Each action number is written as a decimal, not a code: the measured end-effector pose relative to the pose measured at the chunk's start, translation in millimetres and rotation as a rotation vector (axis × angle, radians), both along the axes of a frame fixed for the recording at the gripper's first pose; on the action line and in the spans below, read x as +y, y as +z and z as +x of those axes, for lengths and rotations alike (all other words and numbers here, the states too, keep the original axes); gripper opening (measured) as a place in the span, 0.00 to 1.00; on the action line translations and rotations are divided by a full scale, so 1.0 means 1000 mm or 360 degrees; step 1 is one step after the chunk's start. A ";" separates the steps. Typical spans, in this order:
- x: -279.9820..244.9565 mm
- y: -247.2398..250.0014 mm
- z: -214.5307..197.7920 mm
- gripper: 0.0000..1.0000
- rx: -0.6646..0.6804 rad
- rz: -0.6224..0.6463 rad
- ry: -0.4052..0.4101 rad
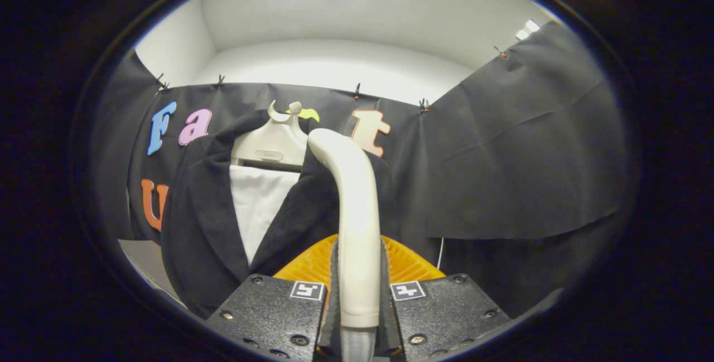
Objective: Iron the clothes twice with a garment steamer, once on the left side and once on the right side.
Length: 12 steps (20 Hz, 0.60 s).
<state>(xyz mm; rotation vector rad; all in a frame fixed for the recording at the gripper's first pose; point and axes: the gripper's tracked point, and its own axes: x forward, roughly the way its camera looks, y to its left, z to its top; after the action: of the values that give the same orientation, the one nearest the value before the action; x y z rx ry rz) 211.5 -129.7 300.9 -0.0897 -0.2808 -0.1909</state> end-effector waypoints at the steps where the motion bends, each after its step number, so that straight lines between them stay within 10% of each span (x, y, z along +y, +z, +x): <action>1: -0.001 -0.003 0.002 0.30 0.0011 -0.0017 -0.0025; 12: -0.002 -0.056 -0.021 0.30 0.0141 -0.0089 -0.0146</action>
<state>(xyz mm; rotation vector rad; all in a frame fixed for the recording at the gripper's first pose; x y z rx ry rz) 191.0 -131.8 244.6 -0.1664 -0.1937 -0.2697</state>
